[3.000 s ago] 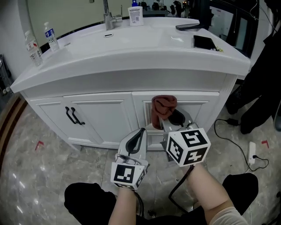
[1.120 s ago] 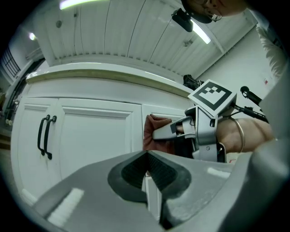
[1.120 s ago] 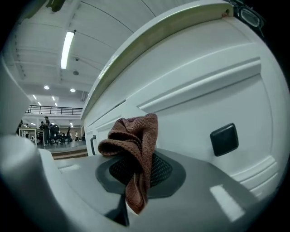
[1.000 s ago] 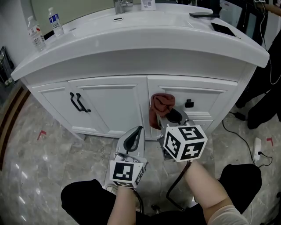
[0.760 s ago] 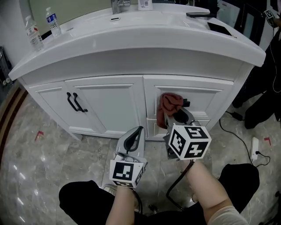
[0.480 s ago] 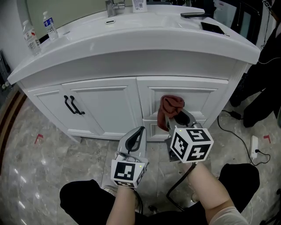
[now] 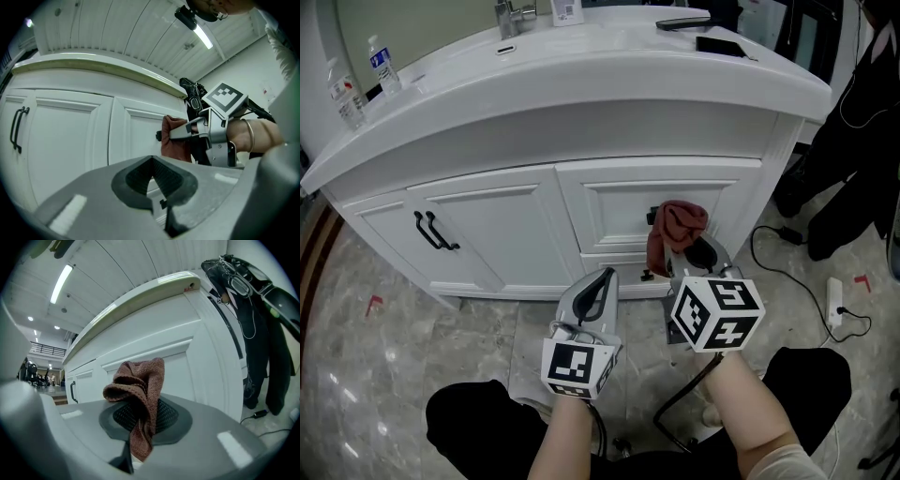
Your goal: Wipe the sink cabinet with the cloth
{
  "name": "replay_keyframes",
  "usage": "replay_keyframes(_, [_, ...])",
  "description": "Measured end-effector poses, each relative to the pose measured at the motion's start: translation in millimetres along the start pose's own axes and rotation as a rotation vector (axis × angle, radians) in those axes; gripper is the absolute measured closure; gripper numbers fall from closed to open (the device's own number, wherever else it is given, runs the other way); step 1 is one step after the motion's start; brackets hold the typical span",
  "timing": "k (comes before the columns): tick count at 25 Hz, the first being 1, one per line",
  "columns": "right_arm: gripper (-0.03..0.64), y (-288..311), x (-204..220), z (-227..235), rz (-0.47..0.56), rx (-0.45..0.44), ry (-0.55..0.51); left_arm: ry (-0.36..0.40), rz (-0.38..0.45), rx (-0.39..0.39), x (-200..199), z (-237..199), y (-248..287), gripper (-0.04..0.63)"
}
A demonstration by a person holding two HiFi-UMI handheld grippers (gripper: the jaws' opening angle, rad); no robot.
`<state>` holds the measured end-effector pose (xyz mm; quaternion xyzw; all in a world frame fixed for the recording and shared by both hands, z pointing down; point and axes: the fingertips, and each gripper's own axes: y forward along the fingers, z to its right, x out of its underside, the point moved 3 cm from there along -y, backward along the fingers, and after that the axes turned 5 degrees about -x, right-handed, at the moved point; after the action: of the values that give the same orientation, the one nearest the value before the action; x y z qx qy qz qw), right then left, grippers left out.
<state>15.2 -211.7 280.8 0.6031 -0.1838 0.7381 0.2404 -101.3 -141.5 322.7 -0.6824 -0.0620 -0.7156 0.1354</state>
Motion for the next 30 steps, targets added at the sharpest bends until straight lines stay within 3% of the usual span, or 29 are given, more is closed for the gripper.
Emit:
replay_keyframes(5, [0.535, 3.0, -0.9, 6.6, -0.009, -0.005, -0.022, 0.011, -0.007, 0.023, 1.9, 11.1, 5.7, 0.595])
replay_keyframes(13, [0.535, 5.1, 2.5, 31.2, -0.033, 0.021, 0.028, 0.016, -0.024, 0.024, 5.6, 14.7, 10.4, 0.595])
replay_keyframes(23, [0.534, -27.8, -9.8, 73.9, 0.004, 0.121, 0.016, 0.006, -0.031, 0.078, 11.2, 42.0, 25.8, 0.595])
replay_keyframes(30, [0.537, -60.1, -11.7, 117.7, 0.041, 0.245, 0.095, 0.014, -0.027, 0.116, 12.4, 62.8, 29.8, 0.595])
